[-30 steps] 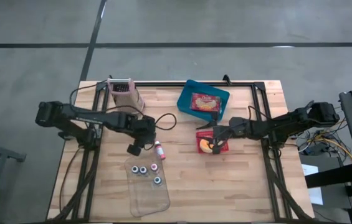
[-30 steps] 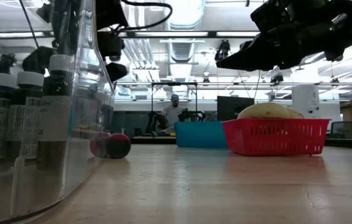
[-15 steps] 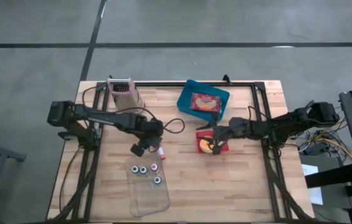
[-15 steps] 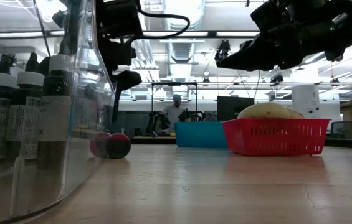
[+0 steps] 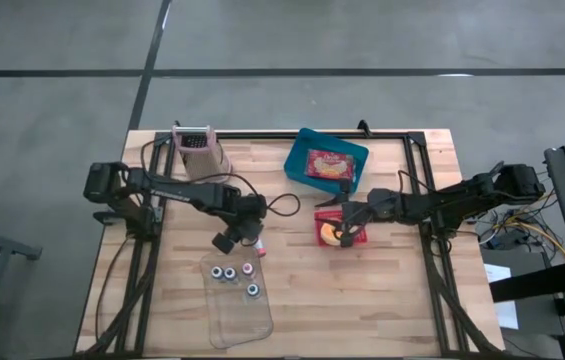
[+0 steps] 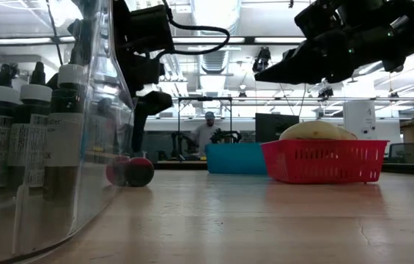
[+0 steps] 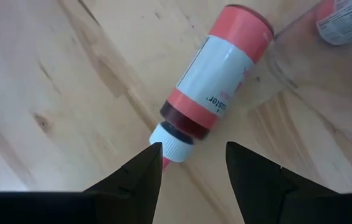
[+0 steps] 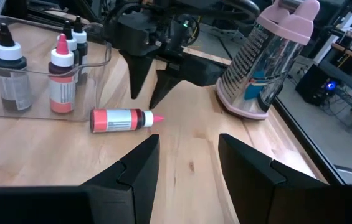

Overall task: Pick & Place Food Item
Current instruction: Put the pink food coloring bottle into the transparent bin

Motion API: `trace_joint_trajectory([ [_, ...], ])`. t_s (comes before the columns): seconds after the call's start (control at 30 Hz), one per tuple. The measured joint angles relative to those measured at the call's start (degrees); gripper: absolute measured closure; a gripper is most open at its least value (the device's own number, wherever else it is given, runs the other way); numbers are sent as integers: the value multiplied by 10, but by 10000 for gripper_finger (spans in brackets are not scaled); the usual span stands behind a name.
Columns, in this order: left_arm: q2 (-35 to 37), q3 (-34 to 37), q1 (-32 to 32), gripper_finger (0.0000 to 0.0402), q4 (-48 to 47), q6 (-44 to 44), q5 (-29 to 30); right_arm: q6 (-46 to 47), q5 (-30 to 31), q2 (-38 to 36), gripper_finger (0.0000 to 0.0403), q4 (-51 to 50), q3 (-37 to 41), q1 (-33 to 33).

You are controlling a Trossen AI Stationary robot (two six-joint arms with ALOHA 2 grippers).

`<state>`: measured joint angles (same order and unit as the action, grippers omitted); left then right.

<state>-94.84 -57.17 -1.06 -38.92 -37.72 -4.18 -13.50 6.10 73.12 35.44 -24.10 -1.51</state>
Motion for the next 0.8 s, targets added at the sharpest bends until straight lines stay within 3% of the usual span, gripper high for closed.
trace_joint_trajectory([
  [0.8, -30, -3, -10, 225, 37, -46, -85, 0, 1, 0, 243, 0, 0, 0],
])
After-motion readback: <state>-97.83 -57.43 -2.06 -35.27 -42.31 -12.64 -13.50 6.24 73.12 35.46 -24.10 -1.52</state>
